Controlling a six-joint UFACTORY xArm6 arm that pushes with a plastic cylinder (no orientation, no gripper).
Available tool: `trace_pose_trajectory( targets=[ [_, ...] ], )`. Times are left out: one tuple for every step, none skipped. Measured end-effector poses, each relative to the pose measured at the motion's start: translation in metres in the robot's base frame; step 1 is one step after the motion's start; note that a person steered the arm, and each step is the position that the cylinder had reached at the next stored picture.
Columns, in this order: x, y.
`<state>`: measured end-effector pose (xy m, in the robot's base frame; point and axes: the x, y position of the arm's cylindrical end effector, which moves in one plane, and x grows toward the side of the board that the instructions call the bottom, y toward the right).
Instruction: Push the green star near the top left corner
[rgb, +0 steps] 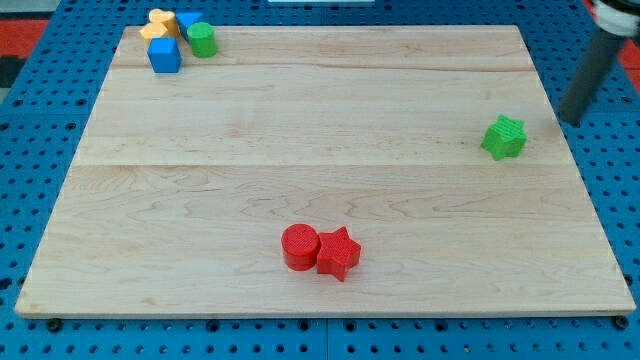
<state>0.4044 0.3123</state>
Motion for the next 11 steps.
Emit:
trace_pose_trajectory(
  targets=[
    [0.022, -0.059],
    [0.013, -0.119],
    [-0.009, -0.172],
    [-0.047, -0.208],
    [-0.081, -0.234],
    [-0.102, -0.269],
    [-0.095, -0.314],
    [-0.063, -0.337],
    [-0.067, -0.369],
    [-0.087, -0.394],
    [-0.112, -0.415]
  ],
)
